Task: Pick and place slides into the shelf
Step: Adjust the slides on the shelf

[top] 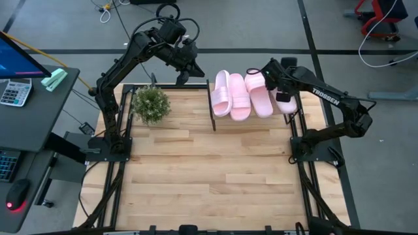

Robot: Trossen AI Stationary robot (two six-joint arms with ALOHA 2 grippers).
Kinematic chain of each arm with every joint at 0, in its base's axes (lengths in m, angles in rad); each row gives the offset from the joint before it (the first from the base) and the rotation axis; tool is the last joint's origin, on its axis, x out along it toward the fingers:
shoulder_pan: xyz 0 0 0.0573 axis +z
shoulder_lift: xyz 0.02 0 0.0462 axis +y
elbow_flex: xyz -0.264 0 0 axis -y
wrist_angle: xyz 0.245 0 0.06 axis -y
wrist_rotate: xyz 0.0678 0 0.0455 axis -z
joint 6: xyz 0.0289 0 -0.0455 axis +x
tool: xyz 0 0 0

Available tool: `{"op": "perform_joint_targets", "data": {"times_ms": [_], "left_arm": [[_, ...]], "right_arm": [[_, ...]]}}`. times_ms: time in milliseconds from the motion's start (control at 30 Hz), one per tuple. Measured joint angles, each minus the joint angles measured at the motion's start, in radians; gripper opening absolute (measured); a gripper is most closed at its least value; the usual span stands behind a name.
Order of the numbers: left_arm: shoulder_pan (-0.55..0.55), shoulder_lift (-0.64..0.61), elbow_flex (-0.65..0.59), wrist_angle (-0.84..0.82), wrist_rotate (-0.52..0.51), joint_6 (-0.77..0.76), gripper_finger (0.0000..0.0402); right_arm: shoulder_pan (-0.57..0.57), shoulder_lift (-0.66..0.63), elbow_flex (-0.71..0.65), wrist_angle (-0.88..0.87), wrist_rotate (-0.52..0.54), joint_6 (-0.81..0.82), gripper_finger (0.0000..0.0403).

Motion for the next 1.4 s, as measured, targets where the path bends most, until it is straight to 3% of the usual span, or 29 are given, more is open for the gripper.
{"op": "perform_joint_targets", "data": {"times_ms": [200, 833, 1167, 1400], "left_arm": [[0.000, 0.000, 0.000, 0.000, 0.000, 0.000, 0.0038], [0.000, 0.000, 0.000, -0.002, 0.000, -0.014, 0.0032], [0.000, 0.000, 0.000, -0.002, 0.000, -0.015, 0.0034], [0.000, 0.000, 0.000, -0.002, 0.000, -0.015, 0.0029]], "right_arm": [[0.001, 0.000, 0.000, 0.000, 0.050, 0.010, 0.0217], [0.023, 0.000, 0.000, -0.034, 0.000, 0.118, 0.0224], [0.102, 0.000, 0.002, -0.035, 0.150, 0.099, 0.0224], [0.162, 0.001, 0.134, -0.044, 0.120, 0.139, 0.0222]]}}
